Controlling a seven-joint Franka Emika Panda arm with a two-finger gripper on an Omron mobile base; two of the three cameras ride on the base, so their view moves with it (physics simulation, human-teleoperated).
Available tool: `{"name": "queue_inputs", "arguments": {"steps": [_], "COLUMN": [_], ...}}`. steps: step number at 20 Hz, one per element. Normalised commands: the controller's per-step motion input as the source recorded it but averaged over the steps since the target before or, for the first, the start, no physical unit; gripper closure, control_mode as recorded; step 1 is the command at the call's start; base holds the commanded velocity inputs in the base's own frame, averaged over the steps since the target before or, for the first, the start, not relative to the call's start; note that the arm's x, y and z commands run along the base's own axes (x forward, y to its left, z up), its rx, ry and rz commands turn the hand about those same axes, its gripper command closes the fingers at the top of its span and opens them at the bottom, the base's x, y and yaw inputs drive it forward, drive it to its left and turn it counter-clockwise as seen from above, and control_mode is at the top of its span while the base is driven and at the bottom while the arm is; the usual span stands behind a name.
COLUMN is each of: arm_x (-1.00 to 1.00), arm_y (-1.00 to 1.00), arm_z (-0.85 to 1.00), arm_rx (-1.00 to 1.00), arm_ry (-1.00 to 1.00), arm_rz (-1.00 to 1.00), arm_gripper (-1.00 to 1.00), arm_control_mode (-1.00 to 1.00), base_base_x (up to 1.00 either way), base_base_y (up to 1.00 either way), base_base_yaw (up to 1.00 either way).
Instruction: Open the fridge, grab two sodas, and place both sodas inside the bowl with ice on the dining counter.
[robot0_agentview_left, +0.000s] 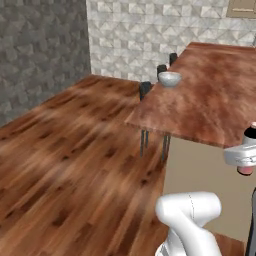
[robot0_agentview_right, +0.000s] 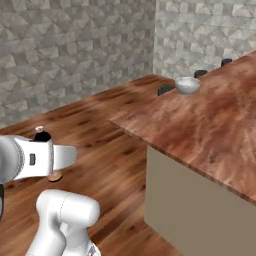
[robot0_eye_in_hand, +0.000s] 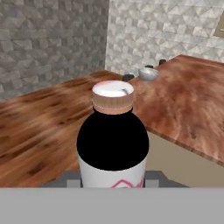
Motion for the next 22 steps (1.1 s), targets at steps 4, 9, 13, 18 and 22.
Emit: {"name": "queue_inputs", "arguments": {"steps": [4, 9, 13, 18, 22], "arm_x": [0.00, 0.00, 0.00, 0.00, 0.00], "arm_y": [0.00, 0.00, 0.00, 0.00, 0.00], "arm_z": [0.00, 0.00, 0.00, 0.00, 0.00], "arm_rx": [0.00, 0.00, 0.00, 0.00, 0.00], "arm_ry": [0.00, 0.00, 0.00, 0.00, 0.00], "arm_rz": [0.00, 0.00, 0.00, 0.00, 0.00], "arm_gripper": [1.00, 1.00, 1.00, 1.00, 1.00], "arm_control_mode": [1.00, 1.00, 1.00, 1.00, 1.00], "base_base_x": [0.59, 0.59, 0.58, 0.59, 0.55], "base_base_y": [0.73, 0.74, 0.74, 0.73, 0.84], "base_base_yaw": [-0.42, -0.41, -0.41, -0.41, -0.35]}}
